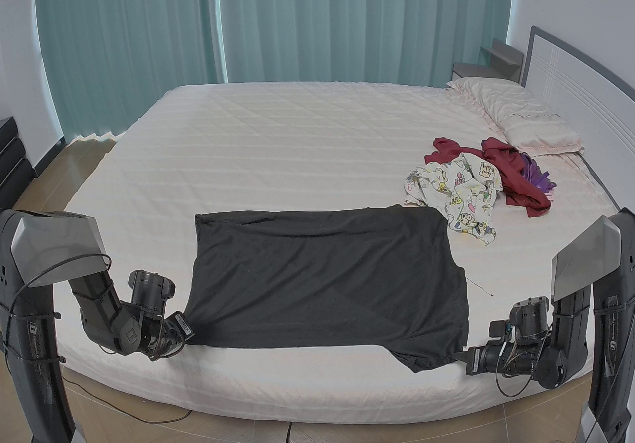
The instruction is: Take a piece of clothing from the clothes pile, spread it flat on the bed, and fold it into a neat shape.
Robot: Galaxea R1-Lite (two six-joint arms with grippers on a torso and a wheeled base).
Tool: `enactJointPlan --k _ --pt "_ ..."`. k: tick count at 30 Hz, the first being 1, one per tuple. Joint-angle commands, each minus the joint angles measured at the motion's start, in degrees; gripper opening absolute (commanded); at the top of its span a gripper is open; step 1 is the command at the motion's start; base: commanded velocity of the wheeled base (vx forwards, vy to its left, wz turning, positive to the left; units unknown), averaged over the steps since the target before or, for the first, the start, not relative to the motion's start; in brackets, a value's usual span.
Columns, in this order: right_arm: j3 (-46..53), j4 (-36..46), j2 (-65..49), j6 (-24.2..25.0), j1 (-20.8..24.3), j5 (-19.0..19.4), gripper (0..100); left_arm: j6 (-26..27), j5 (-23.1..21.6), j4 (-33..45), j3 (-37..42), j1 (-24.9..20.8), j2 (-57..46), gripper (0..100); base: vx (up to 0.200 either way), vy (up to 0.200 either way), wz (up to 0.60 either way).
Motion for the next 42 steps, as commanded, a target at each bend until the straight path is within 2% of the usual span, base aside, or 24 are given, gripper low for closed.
enactJointPlan --k 1,3,8,11,15,16,17,18,20,28,42 --pt "3.5 -0.5 -1.3 -0.5 -1.0 0.2 0 0.0 0.0 0.0 0.0 0.0 0.1 0 0.000 0.000 0.00" --pt "4.5 -0.6 -1.8 -0.6 -1.2 0.4 0 0.0 0.0 0.0 0.0 0.0 0.1 0 0.000 0.000 0.00" --pt "9.2 -2.3 -4.4 -0.6 -1.7 3.6 0 0.1 0.2 -1.2 1.5 -0.2 -0.9 0 0.000 0.000 0.00" --pt "12.0 -3.1 -6.1 -0.7 -2.4 5.5 0 0.3 0.0 -7.1 5.6 -0.1 -5.9 0 0.000 0.000 0.00" --pt "12.0 -2.4 -6.9 -0.5 -2.7 5.7 0 3.1 0.1 -7.2 8.0 -0.9 -6.7 0 0.000 0.000 0.00" --pt "12.0 -1.7 -7.3 -0.5 -2.8 5.7 0 7.1 0.3 -7.3 9.6 -1.1 -6.7 0 0.000 0.000 0.00" --pt "12.0 -1.7 -7.3 -0.5 -2.8 5.7 0 7.1 0.3 -7.3 9.6 -1.1 -6.7 0 0.000 0.000 0.00" --pt "12.0 -0.2 -8.6 -0.7 -2.8 5.5 0 9.7 0.3 -7.1 10.2 -0.9 -7.0 0 0.000 0.000 0.00" --pt "12.0 3.2 -10.7 -1.0 -2.8 5.5 0 11.3 0.4 -7.0 10.7 -0.9 -7.1 0 0.000 0.000 0.00" --pt "12.0 13.3 -12.1 -7.3 -2.9 5.3 0 15.7 0.5 -7.1 13.4 -0.9 -6.6 0 0.000 0.000 0.00" --pt "12.0 24.9 -15.8 -13.7 -2.9 5.3 0 22.2 0.4 -7.3 20.3 -0.9 -6.0 0 0.000 0.000 0.00"
